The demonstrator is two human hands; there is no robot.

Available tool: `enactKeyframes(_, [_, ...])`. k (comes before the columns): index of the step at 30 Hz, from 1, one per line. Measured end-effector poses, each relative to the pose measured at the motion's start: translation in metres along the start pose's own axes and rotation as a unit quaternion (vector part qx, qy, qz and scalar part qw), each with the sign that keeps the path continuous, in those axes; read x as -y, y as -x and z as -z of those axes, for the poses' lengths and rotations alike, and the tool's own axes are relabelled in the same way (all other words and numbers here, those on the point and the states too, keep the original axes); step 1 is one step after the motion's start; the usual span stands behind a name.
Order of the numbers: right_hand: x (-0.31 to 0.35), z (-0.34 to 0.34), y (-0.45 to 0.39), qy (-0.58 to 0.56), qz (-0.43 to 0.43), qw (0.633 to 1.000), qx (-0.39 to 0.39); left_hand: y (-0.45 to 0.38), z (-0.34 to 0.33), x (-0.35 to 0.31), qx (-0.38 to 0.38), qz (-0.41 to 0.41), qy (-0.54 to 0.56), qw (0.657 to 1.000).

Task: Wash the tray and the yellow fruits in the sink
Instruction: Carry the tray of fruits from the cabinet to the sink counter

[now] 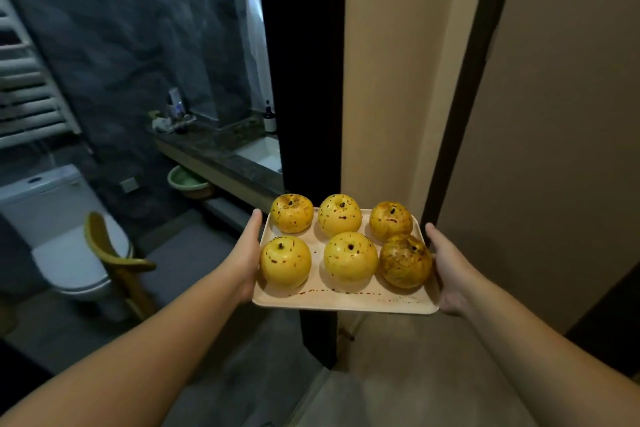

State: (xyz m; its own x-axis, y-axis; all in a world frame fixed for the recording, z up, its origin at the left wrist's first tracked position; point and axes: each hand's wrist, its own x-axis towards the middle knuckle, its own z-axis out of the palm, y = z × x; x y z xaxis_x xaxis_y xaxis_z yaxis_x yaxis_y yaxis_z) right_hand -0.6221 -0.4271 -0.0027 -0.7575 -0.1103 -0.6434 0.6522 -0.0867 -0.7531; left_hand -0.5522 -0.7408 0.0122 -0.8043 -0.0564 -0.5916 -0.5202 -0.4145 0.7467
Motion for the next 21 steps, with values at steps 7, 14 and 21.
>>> enactKeyframes(7, [0.019, -0.101, -0.036, 0.064, 0.001, 0.995, 0.070, -0.002, 0.080, -0.040, -0.070, -0.026, 0.038, 0.996])
enactKeyframes(14, [0.049, -0.188, -0.079, 0.122, -0.010, 0.983, 0.140, -0.010, 0.140, -0.072, -0.147, -0.046, 0.088, 0.984])
enactKeyframes(21, [0.090, -0.267, -0.144, 0.152, -0.024, 0.966, 0.208, -0.042, 0.179, -0.111, -0.215, -0.077, 0.150, 0.962])
